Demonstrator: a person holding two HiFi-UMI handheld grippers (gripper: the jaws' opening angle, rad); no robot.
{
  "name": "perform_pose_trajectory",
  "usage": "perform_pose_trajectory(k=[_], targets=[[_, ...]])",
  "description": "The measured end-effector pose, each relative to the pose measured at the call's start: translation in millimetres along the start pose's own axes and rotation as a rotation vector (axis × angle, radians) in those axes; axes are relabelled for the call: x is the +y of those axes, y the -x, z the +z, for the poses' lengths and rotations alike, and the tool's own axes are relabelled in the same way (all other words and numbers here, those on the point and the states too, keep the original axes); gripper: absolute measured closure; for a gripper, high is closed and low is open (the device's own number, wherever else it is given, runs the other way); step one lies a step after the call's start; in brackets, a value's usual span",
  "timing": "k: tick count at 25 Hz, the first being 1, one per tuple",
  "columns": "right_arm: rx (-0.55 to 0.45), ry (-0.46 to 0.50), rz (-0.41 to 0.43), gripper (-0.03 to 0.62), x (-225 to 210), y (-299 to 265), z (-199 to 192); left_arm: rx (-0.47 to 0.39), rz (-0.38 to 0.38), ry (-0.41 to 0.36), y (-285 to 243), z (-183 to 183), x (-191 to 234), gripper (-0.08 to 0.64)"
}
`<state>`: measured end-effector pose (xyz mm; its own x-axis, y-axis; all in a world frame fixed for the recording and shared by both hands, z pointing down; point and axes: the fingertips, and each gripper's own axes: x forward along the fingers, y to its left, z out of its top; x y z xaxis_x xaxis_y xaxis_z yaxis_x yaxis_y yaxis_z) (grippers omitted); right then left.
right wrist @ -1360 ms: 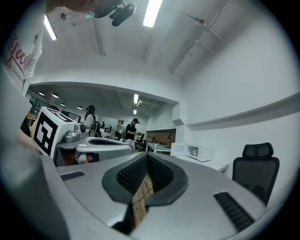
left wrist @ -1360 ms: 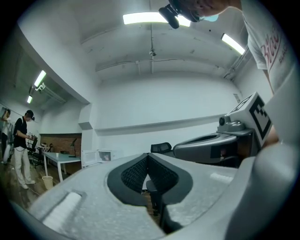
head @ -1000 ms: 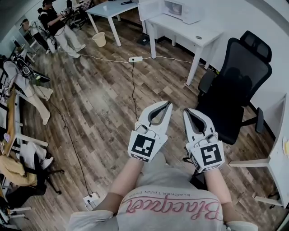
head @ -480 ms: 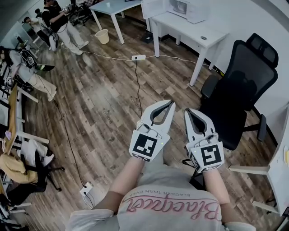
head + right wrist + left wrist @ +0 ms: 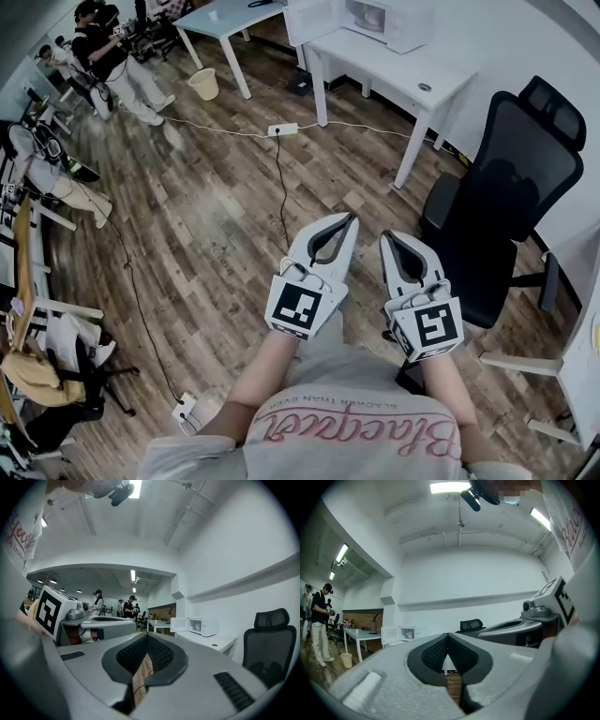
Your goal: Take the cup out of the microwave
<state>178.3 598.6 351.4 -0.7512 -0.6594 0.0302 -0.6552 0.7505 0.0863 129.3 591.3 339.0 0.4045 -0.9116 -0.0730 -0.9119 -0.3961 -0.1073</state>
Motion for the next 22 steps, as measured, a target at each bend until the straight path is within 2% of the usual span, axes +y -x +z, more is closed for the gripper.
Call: perform_pose_trajectory(k=[13,22], targets=[[0.016,-0.018,-0.035,0.583,-45,-112,6,0.037,-0.064,-0.002,-80,-18,86,0.557],[0.017,-0.005,-0.043,0.583,-54,-185,10,0.031,-0.1,0.01,-114,-26,144,0.557]])
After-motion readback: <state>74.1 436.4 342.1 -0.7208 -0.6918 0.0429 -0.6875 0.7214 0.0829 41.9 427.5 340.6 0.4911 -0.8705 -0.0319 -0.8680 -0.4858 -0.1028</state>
